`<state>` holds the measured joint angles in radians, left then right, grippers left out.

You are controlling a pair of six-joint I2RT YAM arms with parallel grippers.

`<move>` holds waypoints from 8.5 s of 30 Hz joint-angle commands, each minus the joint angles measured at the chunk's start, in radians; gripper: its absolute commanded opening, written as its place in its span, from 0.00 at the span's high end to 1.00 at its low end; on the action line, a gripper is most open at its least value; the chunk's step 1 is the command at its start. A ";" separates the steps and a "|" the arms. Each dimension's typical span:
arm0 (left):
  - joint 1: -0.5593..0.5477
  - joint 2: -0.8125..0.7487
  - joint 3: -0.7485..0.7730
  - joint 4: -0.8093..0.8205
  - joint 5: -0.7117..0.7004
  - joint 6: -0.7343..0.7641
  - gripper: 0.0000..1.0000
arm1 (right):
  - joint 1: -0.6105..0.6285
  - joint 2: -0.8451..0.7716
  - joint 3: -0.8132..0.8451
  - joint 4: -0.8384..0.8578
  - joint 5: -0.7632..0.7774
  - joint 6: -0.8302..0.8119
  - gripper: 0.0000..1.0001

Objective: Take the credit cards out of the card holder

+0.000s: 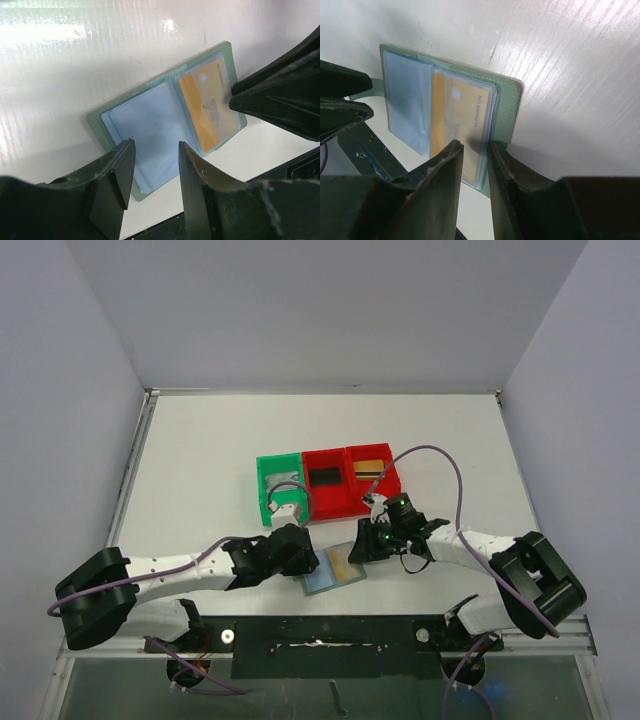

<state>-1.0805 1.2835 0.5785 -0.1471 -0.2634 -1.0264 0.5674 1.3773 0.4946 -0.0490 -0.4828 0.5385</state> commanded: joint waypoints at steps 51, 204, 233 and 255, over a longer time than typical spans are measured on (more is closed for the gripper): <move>-0.006 -0.007 -0.064 0.028 -0.005 0.012 0.83 | 0.149 -0.063 0.209 -0.222 0.237 0.005 1.00; -0.006 0.022 -0.014 0.012 0.001 0.039 0.84 | 0.317 0.115 0.435 -0.526 0.503 0.039 0.44; -0.006 0.020 -0.022 0.023 0.001 0.034 0.84 | 0.342 0.125 0.470 -0.460 0.431 0.015 0.75; -0.006 0.030 -0.003 0.014 0.000 0.039 0.84 | 0.338 0.231 0.462 -0.516 0.427 0.002 0.69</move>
<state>-1.0805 1.3113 0.5354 -0.1680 -0.2611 -0.9970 0.9039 1.5757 0.9520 -0.5598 -0.0299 0.5564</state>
